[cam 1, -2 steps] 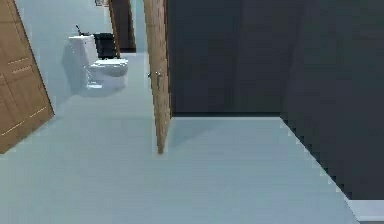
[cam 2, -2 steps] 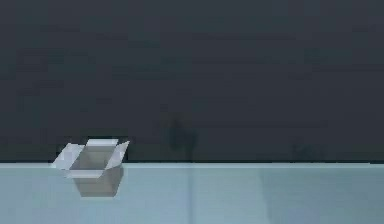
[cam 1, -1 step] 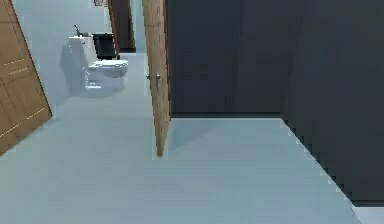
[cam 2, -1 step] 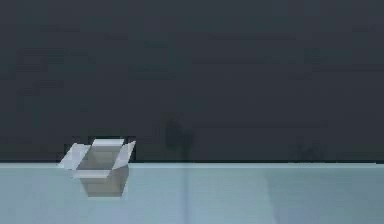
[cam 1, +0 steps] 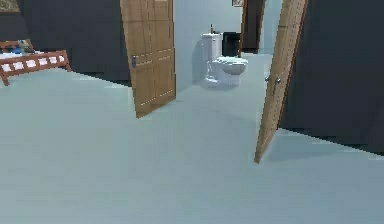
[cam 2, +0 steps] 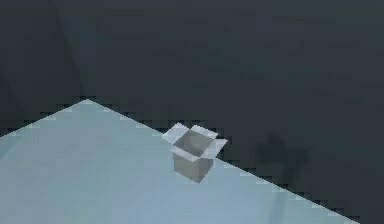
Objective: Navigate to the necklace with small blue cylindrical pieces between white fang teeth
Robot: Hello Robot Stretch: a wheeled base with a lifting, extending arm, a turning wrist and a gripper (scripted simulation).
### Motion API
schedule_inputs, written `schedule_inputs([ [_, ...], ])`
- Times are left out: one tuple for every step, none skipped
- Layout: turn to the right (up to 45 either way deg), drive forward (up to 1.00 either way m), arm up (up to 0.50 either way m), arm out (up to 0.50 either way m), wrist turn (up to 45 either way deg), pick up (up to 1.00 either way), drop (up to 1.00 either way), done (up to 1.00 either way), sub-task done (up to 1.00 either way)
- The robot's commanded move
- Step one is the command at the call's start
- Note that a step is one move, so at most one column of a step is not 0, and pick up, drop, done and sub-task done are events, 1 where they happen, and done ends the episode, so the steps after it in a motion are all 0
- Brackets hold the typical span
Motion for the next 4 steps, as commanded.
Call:
schedule_inputs([
  [0.0, 1.0, 0.0, 0.0, 0.0, 0.0, 0.0, 0.0, 0.0],
  [0.0, 0.8, 0.0, 0.0, 0.0, 0.0, 0.0, 0.0, 0.0],
  [36.0, 0.0, 0.0, 0.0, 0.0, 0.0, 0.0, 0.0, 0.0],
  [0.0, 1.0, 0.0, 0.0, 0.0, 0.0, 0.0, 0.0, 0.0],
])
